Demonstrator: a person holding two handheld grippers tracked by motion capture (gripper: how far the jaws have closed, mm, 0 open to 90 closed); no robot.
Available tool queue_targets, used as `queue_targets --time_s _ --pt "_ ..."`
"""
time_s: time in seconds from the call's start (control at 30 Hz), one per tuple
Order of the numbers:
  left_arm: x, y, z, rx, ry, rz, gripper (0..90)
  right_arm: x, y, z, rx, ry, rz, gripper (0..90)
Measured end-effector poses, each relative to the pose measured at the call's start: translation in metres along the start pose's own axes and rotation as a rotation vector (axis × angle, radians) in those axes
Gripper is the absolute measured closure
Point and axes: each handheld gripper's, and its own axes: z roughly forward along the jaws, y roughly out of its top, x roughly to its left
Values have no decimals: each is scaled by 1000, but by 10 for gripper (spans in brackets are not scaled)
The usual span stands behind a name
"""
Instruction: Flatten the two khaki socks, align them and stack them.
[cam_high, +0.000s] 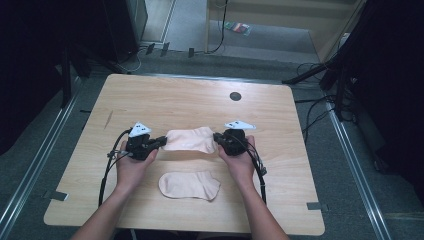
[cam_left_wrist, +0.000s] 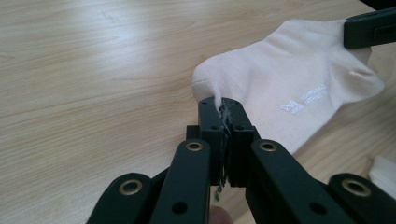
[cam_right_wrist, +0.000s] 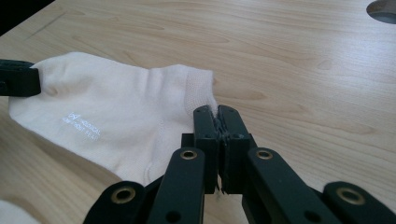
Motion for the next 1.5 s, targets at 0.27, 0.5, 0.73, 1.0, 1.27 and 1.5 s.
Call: queue_targets --time_s 0.27,0.5,0.73,1.0,1.27,1.5 --pt "-11 -8 -20 -11 -22 -3 895 11 -12 -22 6 19 -2 881" --pt "-21 -21 -40 -11 -39 -3 895 21 -29 -38 21 44 -6 881" --pt "-33 -35 -54 -5 -58 -6 895 28 -43 -50 36 59 2 881" --pt "-46 -52 -63 20 -77 -10 895 33 -56 -63 56 72 9 881" --pt "-55 -67 -68 60 -86 5 894 38 -70 -72 74 82 5 881" --pt "-60 -74 -69 81 -82 25 894 40 -79 -77 93 79 0 881"
